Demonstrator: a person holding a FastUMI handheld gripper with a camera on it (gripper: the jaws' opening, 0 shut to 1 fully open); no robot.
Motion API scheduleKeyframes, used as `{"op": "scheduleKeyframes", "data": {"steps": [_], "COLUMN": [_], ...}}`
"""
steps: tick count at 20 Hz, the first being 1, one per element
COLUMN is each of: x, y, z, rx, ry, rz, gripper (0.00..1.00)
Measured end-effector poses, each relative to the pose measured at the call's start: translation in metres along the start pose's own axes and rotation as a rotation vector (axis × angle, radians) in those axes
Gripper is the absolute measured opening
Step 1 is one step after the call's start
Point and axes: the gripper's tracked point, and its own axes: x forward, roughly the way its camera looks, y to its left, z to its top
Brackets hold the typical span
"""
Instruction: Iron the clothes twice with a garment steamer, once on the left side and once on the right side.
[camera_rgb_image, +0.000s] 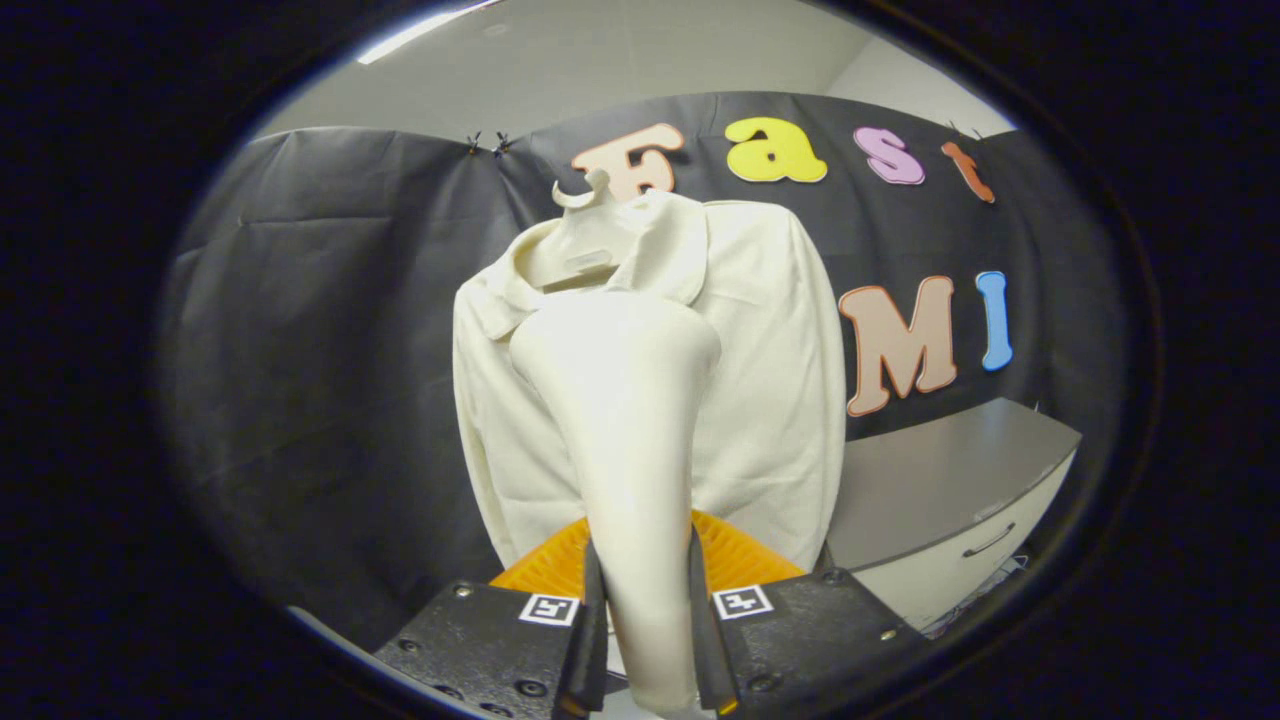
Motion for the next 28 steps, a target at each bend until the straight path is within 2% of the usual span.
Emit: {"op": "scheduleKeyframes", "data": {"steps": [3, 8, 11, 16, 21, 25, 28], "x": [0.027, 0.057, 0.068, 0.084, 0.089, 0.092, 0.098], "y": [0.017, 0.062, 0.078, 0.073, 0.069, 0.063, 0.069], "z": [-0.017, -0.05, -0.051, -0.032, -0.043, -0.077, -0.102], "rx": [-0.005, -0.015, 0.052, 0.148, 0.117, 0.044, 0.01], "ry": [0.006, 0.018, 0.006, -0.012, 0.022, 0.096, 0.143], "rz": [-0.026, 0.034, 0.042, -0.014, -0.04, -0.081, -0.072], "gripper": [0.35, 0.35, 0.34, 0.34, 0.34, 0.35, 0.35]}}
